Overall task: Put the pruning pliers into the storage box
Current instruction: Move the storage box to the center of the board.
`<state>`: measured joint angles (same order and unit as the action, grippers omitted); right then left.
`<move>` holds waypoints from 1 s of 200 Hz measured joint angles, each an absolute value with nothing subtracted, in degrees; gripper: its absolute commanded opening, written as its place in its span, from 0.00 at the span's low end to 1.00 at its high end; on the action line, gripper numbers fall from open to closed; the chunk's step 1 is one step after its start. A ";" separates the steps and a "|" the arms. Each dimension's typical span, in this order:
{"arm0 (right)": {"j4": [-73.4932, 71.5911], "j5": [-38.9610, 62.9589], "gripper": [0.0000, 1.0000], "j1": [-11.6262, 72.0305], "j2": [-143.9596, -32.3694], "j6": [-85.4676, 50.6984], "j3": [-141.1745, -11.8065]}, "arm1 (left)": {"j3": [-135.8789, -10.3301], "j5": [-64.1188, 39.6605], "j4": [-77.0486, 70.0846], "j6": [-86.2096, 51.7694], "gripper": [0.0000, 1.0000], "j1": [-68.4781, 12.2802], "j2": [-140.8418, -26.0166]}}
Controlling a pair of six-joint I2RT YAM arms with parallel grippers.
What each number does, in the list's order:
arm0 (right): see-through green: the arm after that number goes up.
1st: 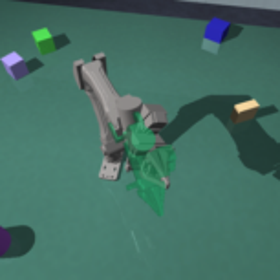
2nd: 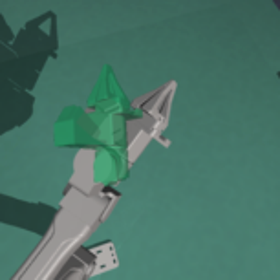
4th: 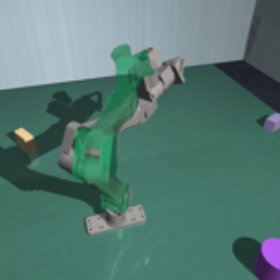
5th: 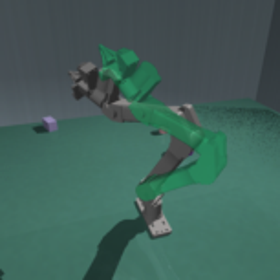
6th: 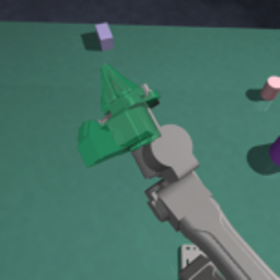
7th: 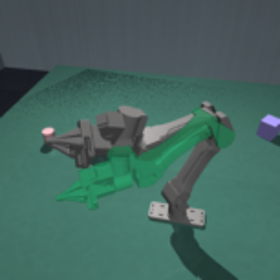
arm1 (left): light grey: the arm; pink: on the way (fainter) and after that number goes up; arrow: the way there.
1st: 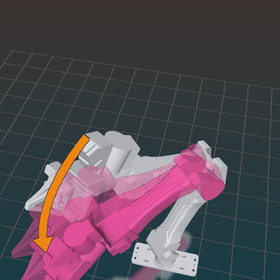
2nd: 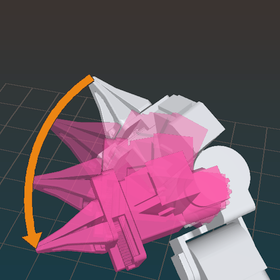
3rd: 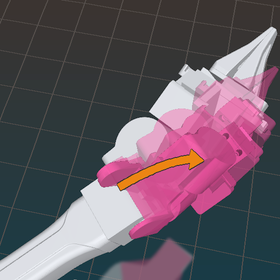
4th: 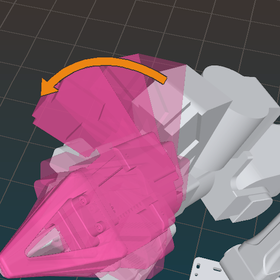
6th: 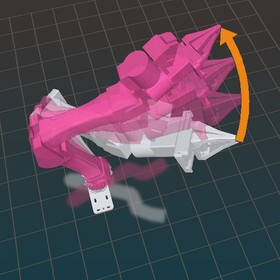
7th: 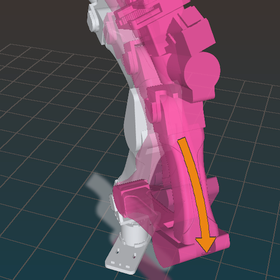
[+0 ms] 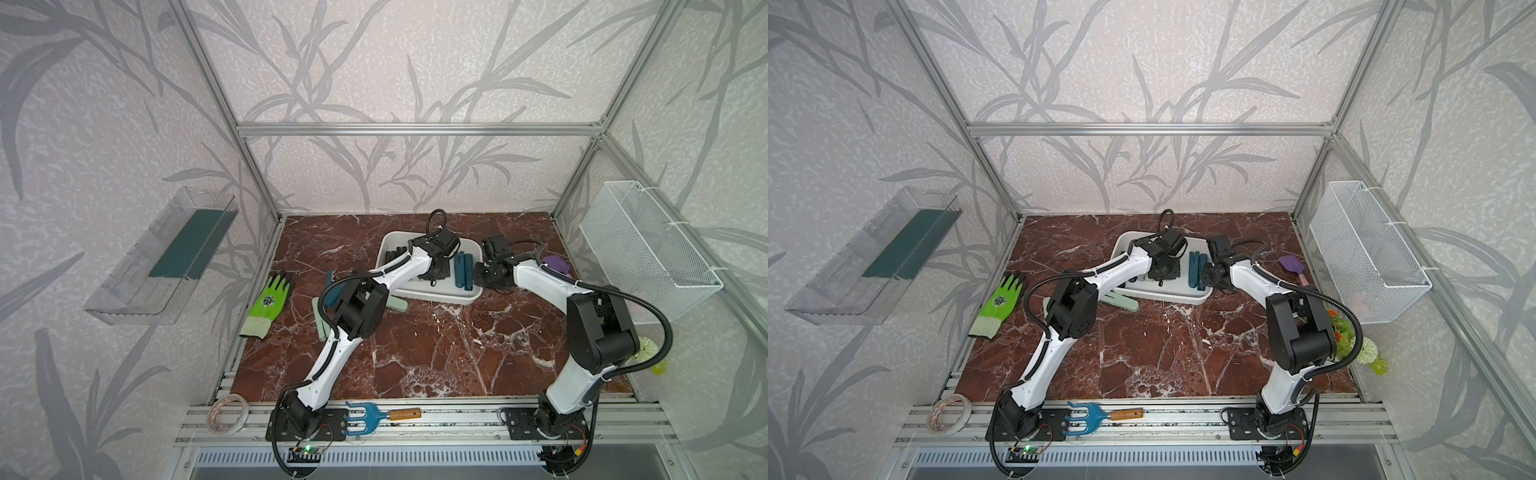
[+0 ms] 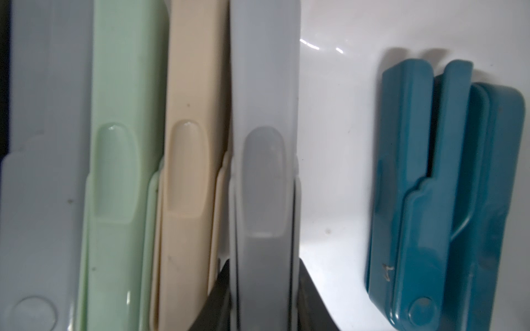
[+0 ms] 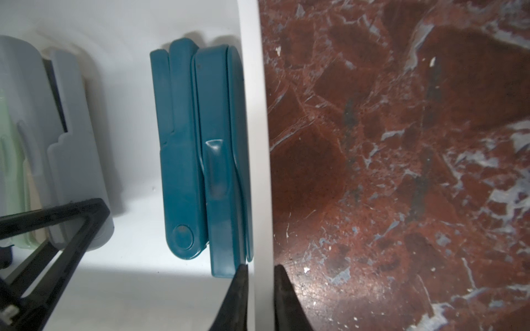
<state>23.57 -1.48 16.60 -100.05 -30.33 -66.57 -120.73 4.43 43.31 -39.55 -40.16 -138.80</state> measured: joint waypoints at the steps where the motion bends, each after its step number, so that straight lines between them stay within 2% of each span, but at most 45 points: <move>1: 23.57 -1.48 0.21 16.60 -100.03 -30.30 -66.57 | -120.73 4.43 43.31 -39.53 0.27 -40.16 -138.80; 76: 23.51 -1.48 0.21 16.53 -99.96 -30.22 -66.57 | -121.43 4.75 43.33 -38.48 0.44 -40.10 -138.78; 165: 23.55 -1.48 0.21 15.16 -97.25 -28.34 -66.59 | -125.71 4.67 44.62 -36.80 0.45 -40.07 -137.58; 200: 24.14 -1.17 0.22 15.18 -95.94 -26.65 -66.87 | -125.71 6.76 45.87 -34.74 0.46 -39.75 -132.60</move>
<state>24.14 -1.17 15.18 -95.94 -26.65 -66.87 -125.71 6.76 45.87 -34.74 -39.75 -132.60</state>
